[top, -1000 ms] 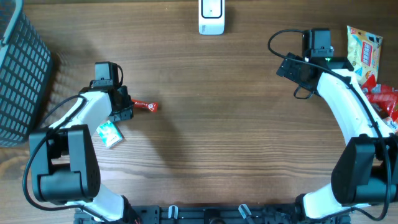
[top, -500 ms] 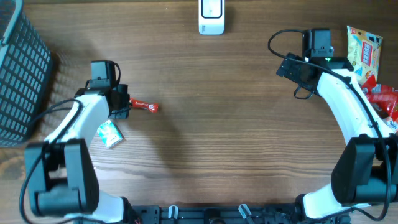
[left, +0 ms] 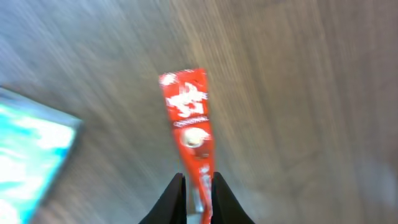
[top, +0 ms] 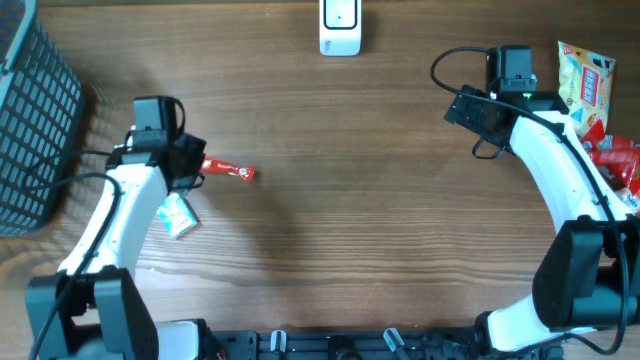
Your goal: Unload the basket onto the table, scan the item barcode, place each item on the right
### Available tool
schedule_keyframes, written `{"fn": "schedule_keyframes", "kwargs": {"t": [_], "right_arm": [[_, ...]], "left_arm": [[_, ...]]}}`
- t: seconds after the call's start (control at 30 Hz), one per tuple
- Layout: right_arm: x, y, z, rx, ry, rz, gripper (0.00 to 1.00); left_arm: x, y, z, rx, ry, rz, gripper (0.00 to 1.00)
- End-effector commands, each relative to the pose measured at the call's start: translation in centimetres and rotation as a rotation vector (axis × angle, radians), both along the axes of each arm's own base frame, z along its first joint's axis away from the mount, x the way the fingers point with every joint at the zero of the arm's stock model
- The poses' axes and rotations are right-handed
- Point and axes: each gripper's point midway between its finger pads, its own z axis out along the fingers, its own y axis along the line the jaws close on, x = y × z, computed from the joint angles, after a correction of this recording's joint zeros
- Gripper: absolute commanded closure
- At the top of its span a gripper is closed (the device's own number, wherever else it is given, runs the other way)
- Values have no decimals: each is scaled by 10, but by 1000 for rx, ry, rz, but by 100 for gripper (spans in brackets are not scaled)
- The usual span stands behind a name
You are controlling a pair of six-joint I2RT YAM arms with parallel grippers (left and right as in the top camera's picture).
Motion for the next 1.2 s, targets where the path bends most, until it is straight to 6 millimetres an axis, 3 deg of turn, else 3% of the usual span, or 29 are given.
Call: {"fn": "schedule_keyframes", "kwargs": {"t": [0.0,0.07,0.13,0.2,0.23,0.3,0.37,0.4,0.5,0.6,0.77,0.9,1.0,1.07,1.17], "right_arm": [[1,-3,6,-23,-15,-5,0],[13,-3,12,-21,-70,-8,0],[35,4,24,34,-179,-19,0],[50,22,33,133,-248,21,0],[52,31,34,177,-260,42,0],[59,66,47,340,-303,174,0],[58,115,69,471,-371,475,0],[55,131,73,485,-387,554,0],[46,165,75,367,-381,741,0],[25,212,75,221,-369,1007,1],[-7,289,82,-70,-383,1281,1],[-40,347,93,-85,-459,1450,1],[-58,383,97,-68,-523,1518,12],[-65,407,89,-53,-547,1554,16],[-71,429,65,1,-534,1584,13]], "left_arm": [[11,22,61,117,-107,-109,73],[10,23,84,143,-135,-136,58],[7,23,105,170,-170,-162,23],[5,25,125,205,-210,-183,2],[2,27,135,232,-228,-188,0],[-5,34,153,282,-259,-160,0],[-15,44,170,336,-291,-119,0],[-21,50,180,367,-307,-91,0],[-41,70,204,441,-350,-3,0],[-60,85,213,463,-356,61,0],[-102,123,195,422,-234,266,0],[-130,147,175,359,-141,406,0],[-143,156,166,318,-98,459,0],[-148,157,161,292,-83,473,0],[-149,156,159,280,-73,473,0]]}}
